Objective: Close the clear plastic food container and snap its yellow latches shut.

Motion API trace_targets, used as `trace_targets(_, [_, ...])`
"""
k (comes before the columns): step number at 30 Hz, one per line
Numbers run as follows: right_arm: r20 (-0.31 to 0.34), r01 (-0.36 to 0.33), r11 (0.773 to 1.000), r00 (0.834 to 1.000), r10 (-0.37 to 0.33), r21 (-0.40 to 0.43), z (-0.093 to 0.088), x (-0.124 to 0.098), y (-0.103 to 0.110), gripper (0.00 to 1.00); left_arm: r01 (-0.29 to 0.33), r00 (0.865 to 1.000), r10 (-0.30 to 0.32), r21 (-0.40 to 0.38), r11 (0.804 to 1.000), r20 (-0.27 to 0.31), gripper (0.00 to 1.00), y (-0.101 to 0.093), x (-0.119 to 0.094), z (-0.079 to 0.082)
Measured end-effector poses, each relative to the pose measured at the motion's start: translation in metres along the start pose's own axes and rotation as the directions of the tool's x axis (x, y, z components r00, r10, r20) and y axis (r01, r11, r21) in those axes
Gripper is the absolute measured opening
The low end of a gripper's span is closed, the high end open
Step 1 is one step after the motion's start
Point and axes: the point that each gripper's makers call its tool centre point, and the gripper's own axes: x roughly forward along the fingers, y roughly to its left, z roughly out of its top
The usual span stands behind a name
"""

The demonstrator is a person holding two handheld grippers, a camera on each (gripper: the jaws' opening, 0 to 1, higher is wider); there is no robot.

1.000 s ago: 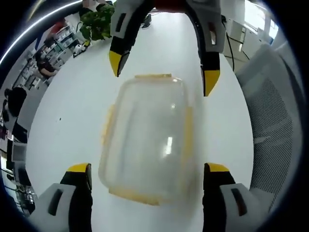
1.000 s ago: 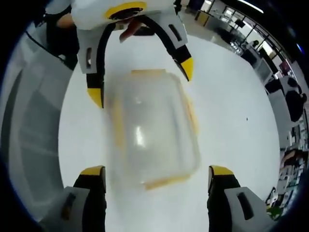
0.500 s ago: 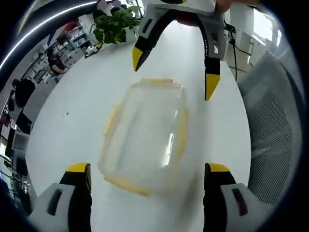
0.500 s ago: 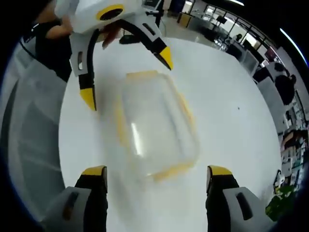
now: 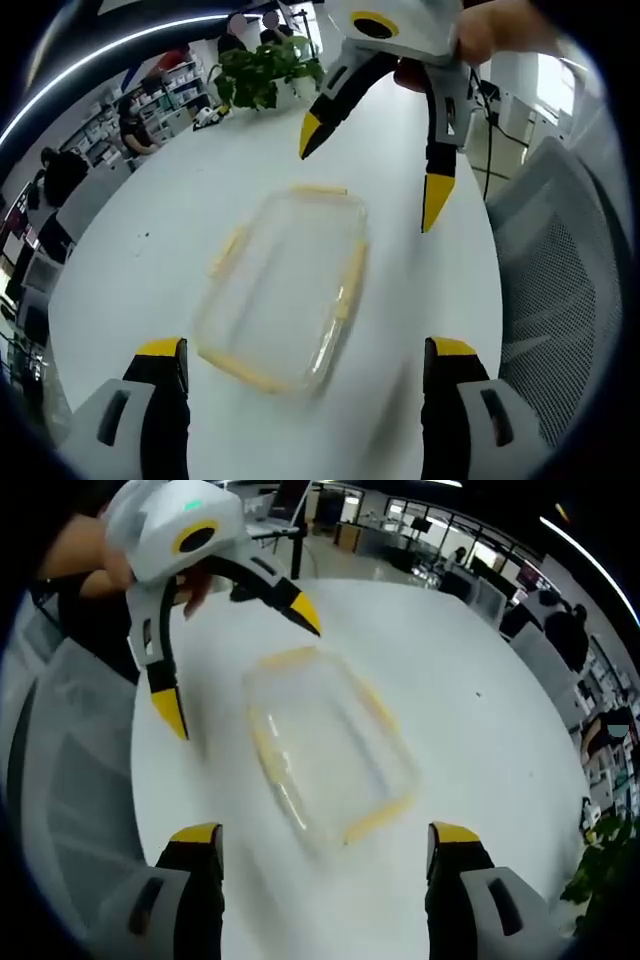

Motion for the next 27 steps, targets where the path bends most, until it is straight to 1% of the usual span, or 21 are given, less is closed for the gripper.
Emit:
trace_targets(4, [0.025, 0.017, 0.999, 1.000, -0.018, 0.033, -0.003, -0.004, 0.003, 0.83, -0.025, 0.999, 0.026, -0.034, 0.999, 0.031, 0.99, -0.001, -0.005, 0.000])
trace_targets(7, [0.045, 0.029, 0.998, 0.998, -0.032, 0.049, -0.003, -0.007, 0.004, 0.83, -0.046, 0.997, 0.049, -0.048, 0.998, 0.065, 0.99, -0.002, -0.010, 0.003])
trace_targets(9, [0.067, 0.031, 0.997, 0.997, -0.036, 0.075, -0.003, -0.009, 0.007, 0.84, -0.064, 0.994, 0.069, -0.063, 0.996, 0.086, 0.99, -0.002, -0.015, 0.005])
trace_targets(10, [0.078, 0.039, 0.996, 0.996, -0.046, 0.085, -0.004, -0.010, 0.007, 0.84, -0.067, 0.993, 0.073, -0.062, 0.996, 0.092, 0.99, -0.004, -0.018, 0.006])
trace_targets(11, [0.081, 0.050, 0.995, 0.995, -0.057, 0.086, -0.004, -0.012, 0.006, 0.84, -0.079, 0.992, 0.083, -0.045, 0.996, 0.092, 0.98, -0.004, -0.019, 0.006])
trace_targets(13, [0.089, 0.063, 0.994, 0.993, -0.071, 0.088, -0.005, -0.015, 0.007, 0.84, -0.084, 0.991, 0.088, -0.050, 0.995, 0.096, 0.98, -0.007, -0.022, 0.006])
trace_targets(14, [0.109, 0.065, 0.993, 0.991, -0.076, 0.101, -0.003, -0.017, 0.009, 0.84, -0.085, 0.988, 0.094, -0.077, 0.993, 0.122, 0.98, -0.007, -0.024, 0.010])
trace_targets(15, [0.116, 0.071, 0.992, 0.990, -0.083, 0.104, -0.003, -0.019, 0.009, 0.84, -0.084, 0.987, 0.096, -0.096, 0.992, 0.128, 0.98, -0.008, -0.026, 0.010])
trace_targets(18, [0.129, 0.088, 0.990, 0.986, -0.101, 0.106, -0.003, -0.023, 0.010, 0.84, -0.089, 0.986, 0.104, -0.109, 0.990, 0.133, 0.98, -0.010, -0.029, 0.007])
trace_targets(19, [0.150, 0.104, 0.988, 0.981, -0.122, 0.118, -0.002, -0.026, 0.010, 0.84, -0.092, 0.986, 0.107, -0.114, 0.989, 0.130, 0.98, -0.012, -0.031, 0.004])
trace_targets(20, [0.157, 0.115, 0.986, 0.978, -0.134, 0.123, -0.003, -0.028, 0.008, 0.84, -0.093, 0.985, 0.108, -0.118, 0.989, 0.135, 0.98, -0.014, -0.032, 0.004])
trace_targets(23, [0.197, 0.136, 0.978, 0.966, -0.166, 0.156, -0.002, -0.035, 0.007, 0.84, -0.097, 0.981, 0.118, -0.137, 0.986, 0.157, 0.98, -0.019, -0.037, 0.002])
trace_targets(27, [0.211, 0.154, 0.975, 0.959, -0.187, 0.163, -0.005, -0.040, 0.010, 0.84, -0.105, 0.974, 0.137, -0.175, 0.979, 0.182, 0.99, -0.026, -0.043, -0.003])
